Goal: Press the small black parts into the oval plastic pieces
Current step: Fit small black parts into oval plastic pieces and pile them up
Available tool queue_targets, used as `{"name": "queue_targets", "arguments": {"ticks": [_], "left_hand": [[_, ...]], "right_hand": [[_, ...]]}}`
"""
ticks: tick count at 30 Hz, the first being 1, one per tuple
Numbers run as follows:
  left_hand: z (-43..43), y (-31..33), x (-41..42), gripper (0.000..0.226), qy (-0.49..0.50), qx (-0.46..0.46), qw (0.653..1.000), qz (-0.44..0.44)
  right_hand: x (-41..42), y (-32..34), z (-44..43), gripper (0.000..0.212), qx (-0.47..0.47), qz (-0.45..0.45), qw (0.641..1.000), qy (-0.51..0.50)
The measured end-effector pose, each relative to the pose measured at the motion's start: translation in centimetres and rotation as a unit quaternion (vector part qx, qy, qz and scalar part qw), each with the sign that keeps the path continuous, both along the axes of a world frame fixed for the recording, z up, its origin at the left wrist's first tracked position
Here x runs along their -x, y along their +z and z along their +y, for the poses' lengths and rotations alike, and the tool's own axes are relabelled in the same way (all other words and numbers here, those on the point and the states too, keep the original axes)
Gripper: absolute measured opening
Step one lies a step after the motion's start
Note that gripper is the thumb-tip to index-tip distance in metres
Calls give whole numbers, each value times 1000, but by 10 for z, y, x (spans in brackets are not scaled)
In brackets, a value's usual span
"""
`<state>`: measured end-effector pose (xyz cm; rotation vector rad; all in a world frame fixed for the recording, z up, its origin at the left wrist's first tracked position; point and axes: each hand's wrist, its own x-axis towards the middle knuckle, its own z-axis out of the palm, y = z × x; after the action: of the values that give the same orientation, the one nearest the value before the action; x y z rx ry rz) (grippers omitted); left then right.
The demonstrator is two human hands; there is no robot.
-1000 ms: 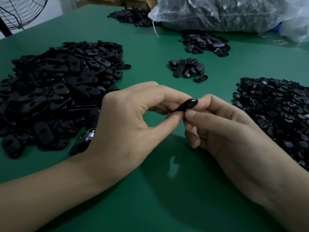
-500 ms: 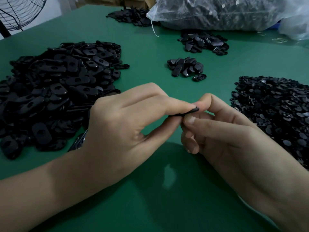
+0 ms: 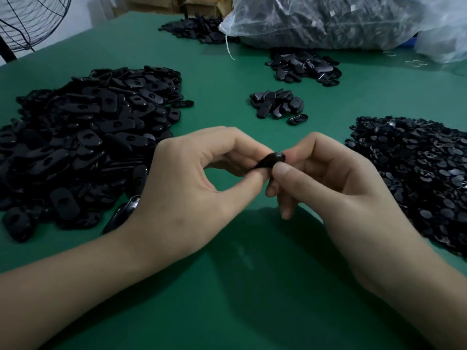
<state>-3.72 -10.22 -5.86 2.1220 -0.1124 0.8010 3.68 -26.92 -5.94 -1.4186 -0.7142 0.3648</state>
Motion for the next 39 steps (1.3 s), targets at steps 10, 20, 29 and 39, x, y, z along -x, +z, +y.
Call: {"name": "queue_targets", "arguments": {"ticks": [10, 20, 29, 39], "left_hand": [[6, -5, -4, 47, -66, 33, 994, 78], [21, 9, -31, 50, -104, -22, 982, 156], [38, 13, -160, 49, 45, -94, 973, 207], [71, 13, -164, 55, 213, -280, 902, 250]], "right_hand": [[-9, -7, -1, 20, 86, -61, 993, -61], [-21, -3, -6, 13, 92, -10, 991, -97], [-52, 3, -28, 5, 235, -275, 895, -261], [-69, 6, -42, 29, 526, -408, 692, -279]]}}
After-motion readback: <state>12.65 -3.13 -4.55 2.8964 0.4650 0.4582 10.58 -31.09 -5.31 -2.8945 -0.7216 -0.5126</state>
